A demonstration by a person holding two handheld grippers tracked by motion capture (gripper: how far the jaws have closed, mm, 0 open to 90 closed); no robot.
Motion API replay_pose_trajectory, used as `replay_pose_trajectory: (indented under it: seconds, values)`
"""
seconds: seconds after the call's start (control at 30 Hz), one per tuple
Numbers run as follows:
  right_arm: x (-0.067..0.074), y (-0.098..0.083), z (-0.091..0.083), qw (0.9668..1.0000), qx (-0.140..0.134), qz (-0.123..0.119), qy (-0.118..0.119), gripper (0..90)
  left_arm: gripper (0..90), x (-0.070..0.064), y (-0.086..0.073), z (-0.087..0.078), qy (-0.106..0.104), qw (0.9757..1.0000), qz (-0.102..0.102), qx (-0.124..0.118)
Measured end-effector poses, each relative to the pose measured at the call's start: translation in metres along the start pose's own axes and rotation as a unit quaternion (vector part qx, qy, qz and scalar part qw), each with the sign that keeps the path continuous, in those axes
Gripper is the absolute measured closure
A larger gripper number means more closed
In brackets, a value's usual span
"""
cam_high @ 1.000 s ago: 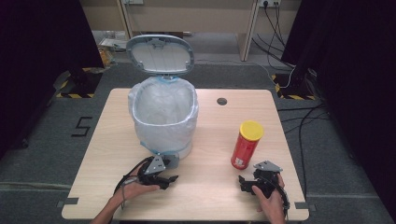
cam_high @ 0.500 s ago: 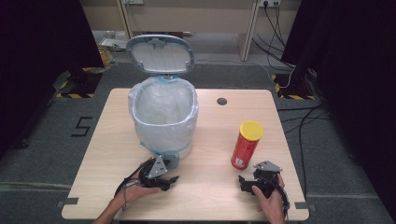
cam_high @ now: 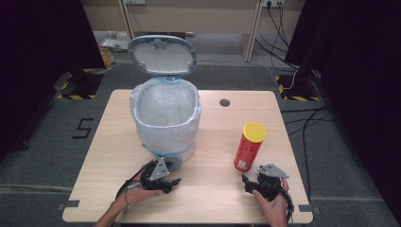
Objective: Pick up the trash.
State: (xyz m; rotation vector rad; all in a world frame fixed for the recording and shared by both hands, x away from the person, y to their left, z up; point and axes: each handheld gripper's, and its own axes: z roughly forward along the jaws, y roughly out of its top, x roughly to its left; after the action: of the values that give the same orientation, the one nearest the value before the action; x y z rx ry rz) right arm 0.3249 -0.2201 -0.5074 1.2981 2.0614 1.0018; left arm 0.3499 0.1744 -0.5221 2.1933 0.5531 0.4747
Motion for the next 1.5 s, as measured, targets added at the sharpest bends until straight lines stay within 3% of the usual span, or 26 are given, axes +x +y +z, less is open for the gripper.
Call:
replay_pose_trajectory:
  seconds: [0.07,0.3,0.53,0.67,1.1,1.27,1.5]
  values:
    - [0.002,0.003,-0.003,0.9999,-0.009,-0.005,-0.004,17.4,30.3,0.0,0.0,0.0,-0.001,1.0,0.0,0.0]
    - [0.005,0.015,-0.007,0.9988,-0.043,-0.019,-0.01,15.2,30.3,0.0,0.0,0.0,-0.001,1.0,0.0,0.0]
    - [0.0,0.028,-0.003,0.996,-0.087,-0.016,-0.011,15.9,30.3,0.0,0.0,0.0,-0.001,1.0,0.0,0.001]
    - [0.002,0.034,0.005,0.9958,-0.088,-0.025,-0.008,17.2,30.3,0.0,0.0,0.0,0.0,1.0,0.001,0.001]
    - [-0.001,0.034,0.026,0.9937,-0.111,0.01,0.007,20.6,30.4,0.0,0.0,0.0,-0.001,1.0,0.001,0.0]
    - [-0.001,0.032,0.026,0.993,-0.117,0.015,0.003,24.1,30.4,0.0,0.0,0.0,-0.002,1.0,0.001,0.0]
    - [0.003,0.037,0.019,0.9916,-0.13,-0.001,-0.004,24.4,30.4,0.0,0.0,0.0,-0.002,1.0,0.001,0.0]
